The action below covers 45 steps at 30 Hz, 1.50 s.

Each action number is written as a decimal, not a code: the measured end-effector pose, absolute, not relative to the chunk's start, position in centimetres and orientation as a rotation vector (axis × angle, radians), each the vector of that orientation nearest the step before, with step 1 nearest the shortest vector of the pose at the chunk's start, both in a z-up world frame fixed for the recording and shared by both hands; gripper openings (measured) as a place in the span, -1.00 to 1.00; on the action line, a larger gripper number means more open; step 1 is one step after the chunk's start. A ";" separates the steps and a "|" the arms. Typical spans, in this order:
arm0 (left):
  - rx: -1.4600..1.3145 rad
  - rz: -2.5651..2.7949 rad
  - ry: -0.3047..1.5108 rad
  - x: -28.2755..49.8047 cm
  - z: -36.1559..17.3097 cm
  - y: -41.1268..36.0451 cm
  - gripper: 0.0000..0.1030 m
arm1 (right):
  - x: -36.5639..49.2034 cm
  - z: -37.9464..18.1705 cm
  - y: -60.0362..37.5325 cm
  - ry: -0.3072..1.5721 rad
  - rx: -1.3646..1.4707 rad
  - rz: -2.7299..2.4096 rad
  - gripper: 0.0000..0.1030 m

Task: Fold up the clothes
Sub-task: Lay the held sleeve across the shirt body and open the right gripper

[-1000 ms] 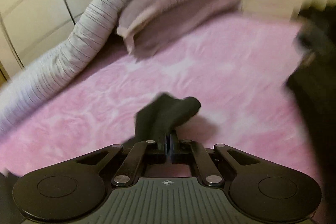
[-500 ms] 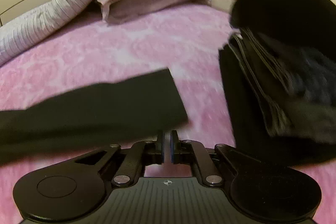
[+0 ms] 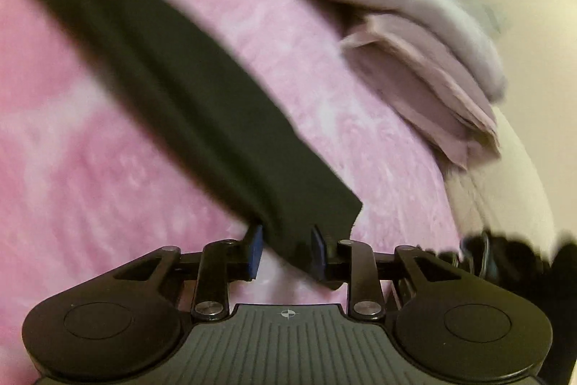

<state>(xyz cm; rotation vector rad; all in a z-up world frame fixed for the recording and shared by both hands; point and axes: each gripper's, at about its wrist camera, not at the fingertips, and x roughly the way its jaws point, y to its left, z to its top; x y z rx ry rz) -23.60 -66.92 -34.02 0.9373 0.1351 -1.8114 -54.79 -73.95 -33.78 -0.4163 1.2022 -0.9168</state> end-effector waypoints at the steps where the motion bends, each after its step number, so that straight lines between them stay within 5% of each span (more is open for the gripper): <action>1: 0.932 -1.808 0.147 -23.4 -34.0 -67.1 -0.15 | -54.7 -34.1 -74.0 1.221 -0.457 -0.883 -0.46; 3: 0.920 -1.802 0.171 -23.1 -34.1 -67.6 -0.15 | -55.0 -33.6 -73.8 1.215 -0.463 -0.876 -0.93; 10: 0.913 -1.785 0.211 -22.6 -34.4 -68.3 -0.15 | -57.4 -29.5 -69.1 1.097 -0.441 -0.969 -0.96; 15: 0.911 -1.776 0.228 -22.4 -34.4 -68.5 -0.15 | -57.7 -33.3 -67.6 1.308 -0.462 -0.920 -0.94; 21: 0.884 -1.756 0.252 -21.4 -34.2 -69.6 -0.15 | -58.4 -31.2 -67.1 1.172 -0.292 -0.998 -0.77; 26: 0.869 -1.724 0.337 -20.6 -35.7 -71.3 -0.12 | -57.9 -28.6 -69.6 0.921 0.014 -1.022 -0.15; 32: 0.751 -1.688 0.396 -18.0 -33.4 -70.8 -0.19 | -57.2 -28.6 -72.2 0.881 0.283 -1.057 -0.13; 37: 0.658 -1.608 0.402 -11.8 -28.7 -66.1 -0.15 | -54.8 -26.2 -67.1 0.791 0.217 -0.990 -0.13; 45: 0.682 -1.298 0.374 2.2 -23.6 -49.5 0.02 | -46.6 -25.1 -60.0 0.754 0.149 -0.751 -0.07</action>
